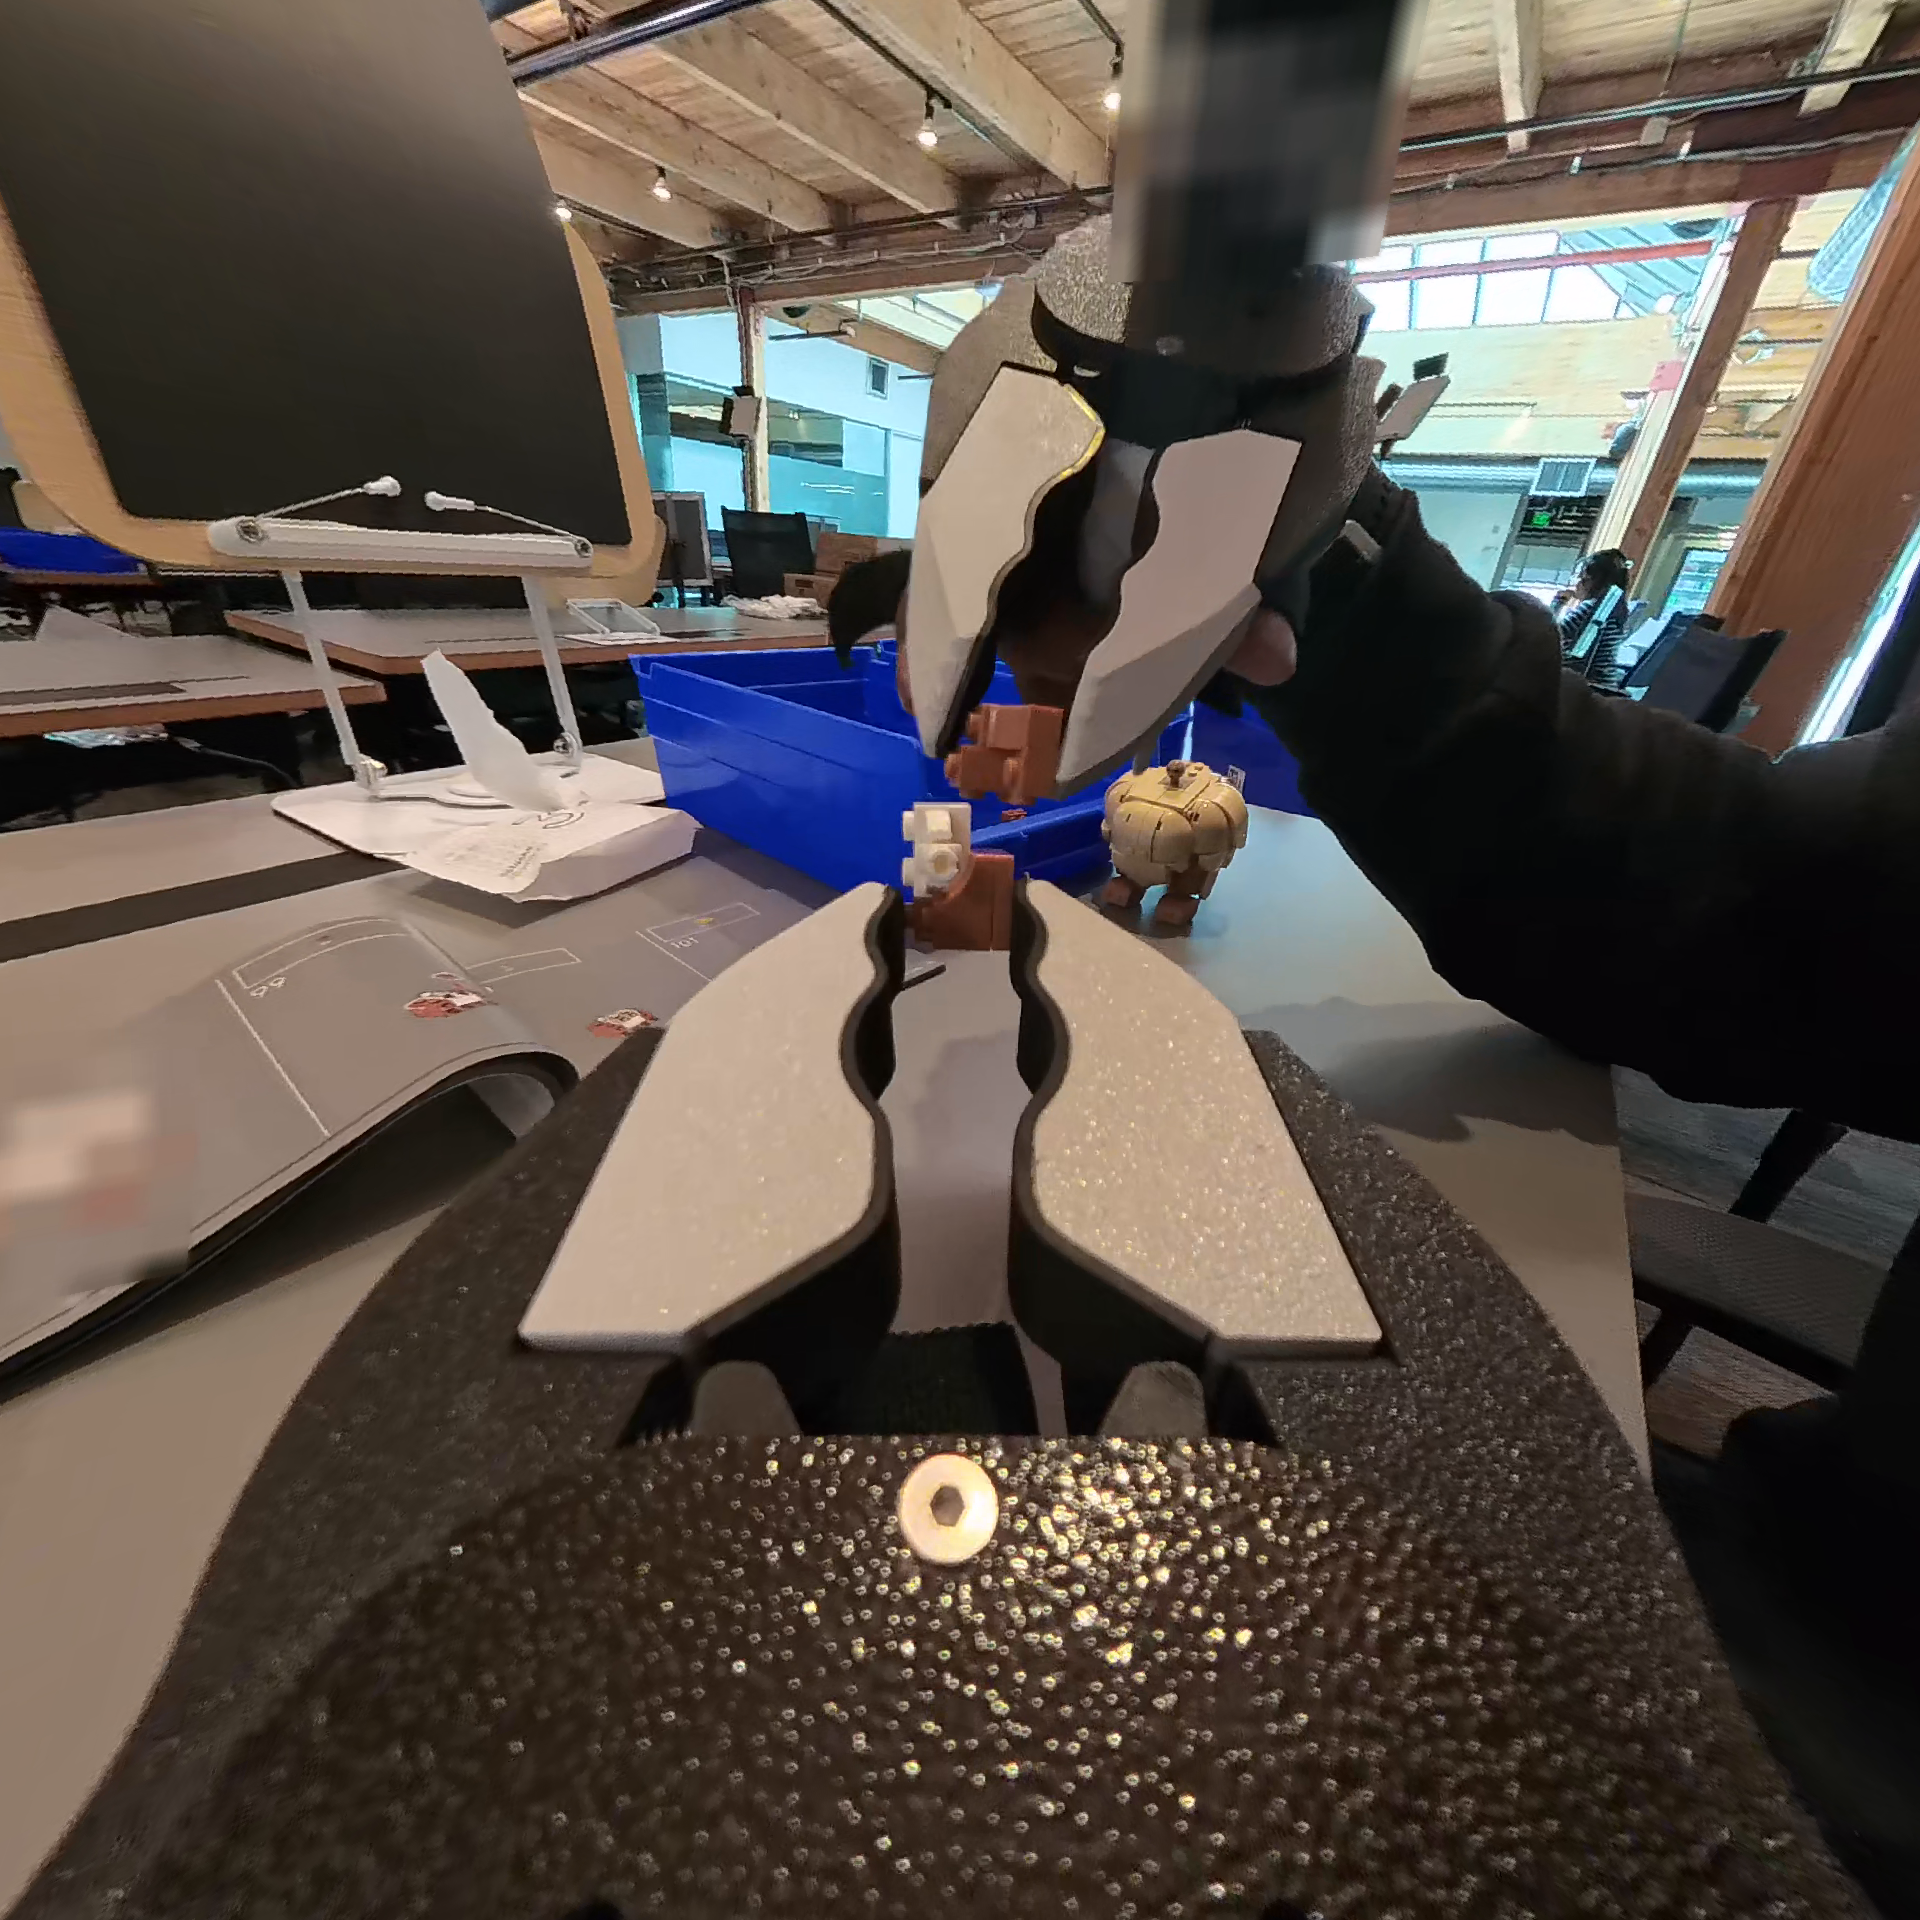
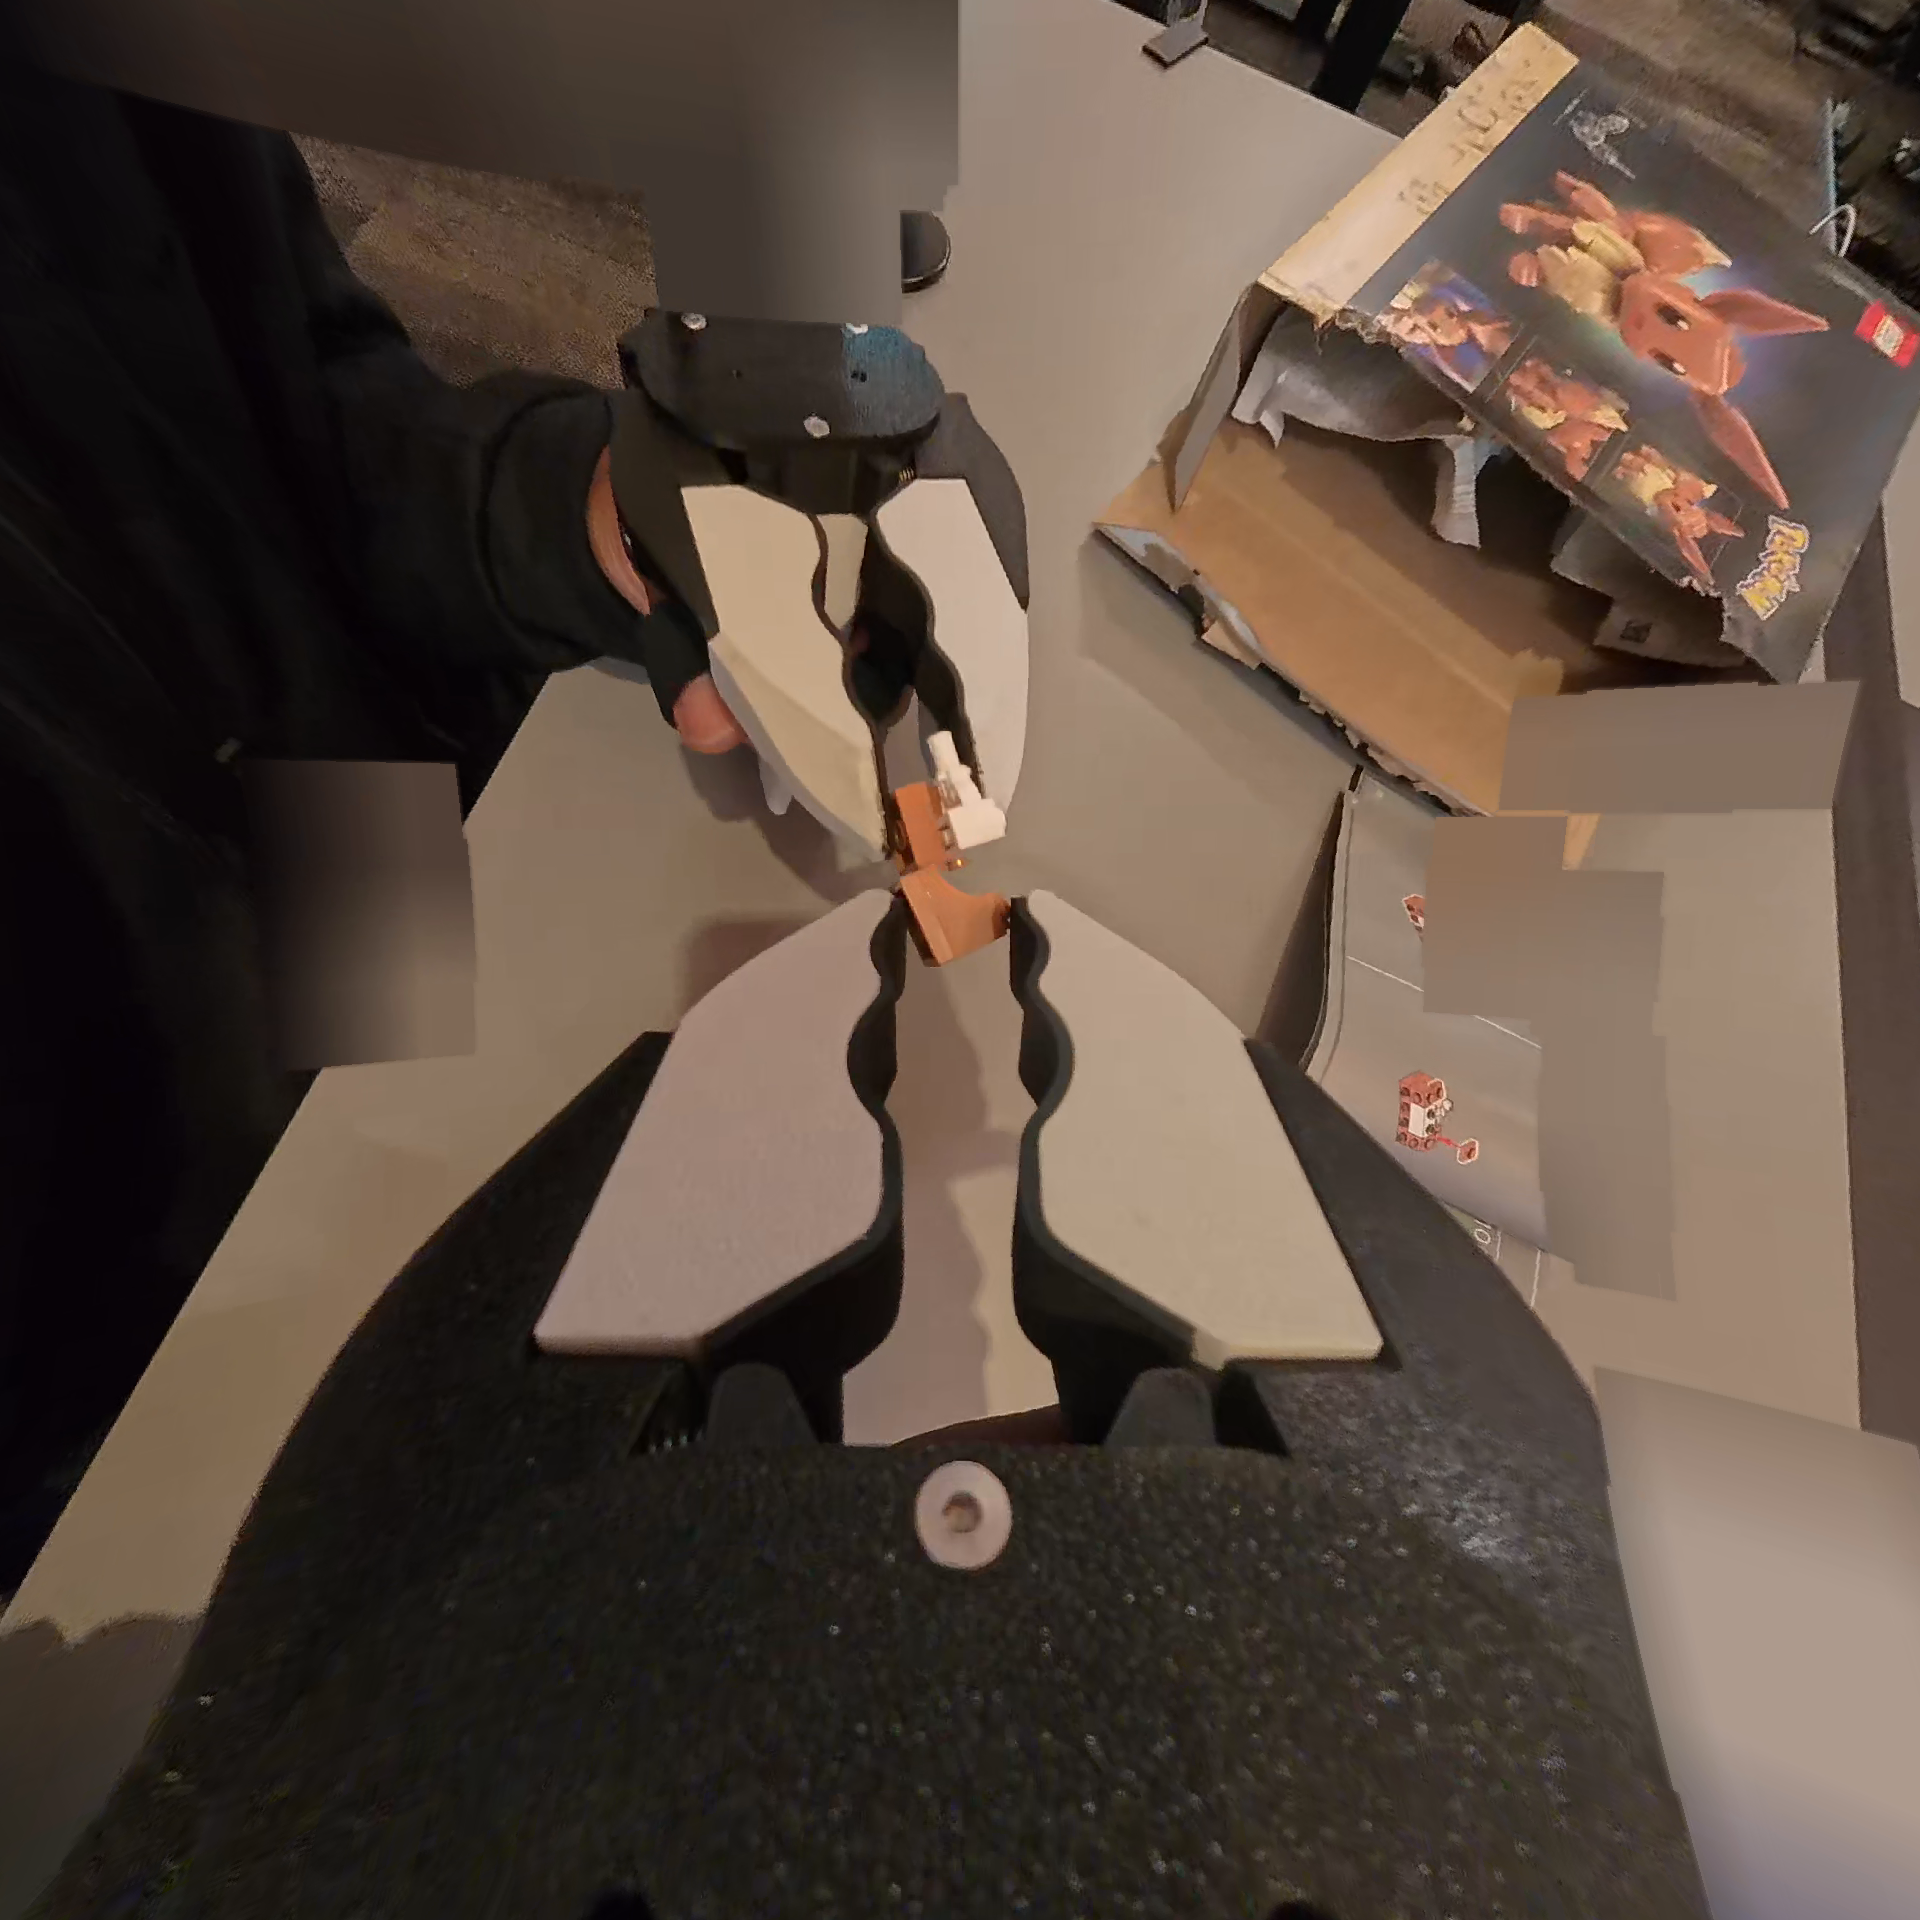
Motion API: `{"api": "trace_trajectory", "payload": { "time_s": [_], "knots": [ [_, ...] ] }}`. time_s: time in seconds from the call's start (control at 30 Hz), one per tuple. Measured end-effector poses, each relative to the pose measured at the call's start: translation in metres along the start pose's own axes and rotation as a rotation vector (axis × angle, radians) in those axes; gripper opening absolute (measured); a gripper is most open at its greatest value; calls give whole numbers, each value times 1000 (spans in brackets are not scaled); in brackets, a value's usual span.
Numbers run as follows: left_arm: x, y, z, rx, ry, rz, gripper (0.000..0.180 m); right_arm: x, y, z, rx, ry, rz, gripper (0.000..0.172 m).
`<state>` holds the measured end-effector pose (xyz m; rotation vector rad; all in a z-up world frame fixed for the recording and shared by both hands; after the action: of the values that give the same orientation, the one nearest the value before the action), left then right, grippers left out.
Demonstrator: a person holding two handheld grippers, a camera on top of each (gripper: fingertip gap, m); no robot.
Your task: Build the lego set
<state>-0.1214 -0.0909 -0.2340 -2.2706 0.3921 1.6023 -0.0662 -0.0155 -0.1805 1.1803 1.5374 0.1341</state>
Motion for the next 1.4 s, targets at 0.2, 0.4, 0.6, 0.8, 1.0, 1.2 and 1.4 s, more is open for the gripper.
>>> {"api": "trace_trajectory", "payload": {
  "time_s": [0.2, 0.4, 0.6, 0.8, 1.0, 1.2, 1.4],
  "knots": [
    [-3, 3, 2, -54, -49, -23, 18, -5, -5, 0, -2, -6, -9, 18],
    [0, 3, 2, -66, -90, 2, 18, -8, -6, -2, 21, -27, -1, 19],
    [0, 4, -1, -47, -98, -10, 18, -9, -9, -2, 27, -39, 17, 19],
    [0, 4, -1, -44, -99, -17, 18, -10, -14, 0, 30, -38, 38, 19],
    [-1, 5, -1, -48, -100, -27, 18, -11, -17, -1, 45, -41, 53, 19],
    [-2, 6, -2, -42, -100, -39, 18, -15, -16, 0, 61, -33, 52, 19],
    [-2, 6, -1, -52, -107, -34, 18, -14, -17, 0, 70, -26, 68, 19]
  ]
}}
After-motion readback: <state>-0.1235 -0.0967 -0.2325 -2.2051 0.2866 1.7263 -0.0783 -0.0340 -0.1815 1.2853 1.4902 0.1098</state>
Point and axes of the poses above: each gripper's, where its closed fingertips meet, y back along the fingers, x out of its underside, z = x × y across the jaws, the point moved 5 cm from there along y, back along the fingers, and after that the axes turned 14 degrees about y, right-handed, at the moved point
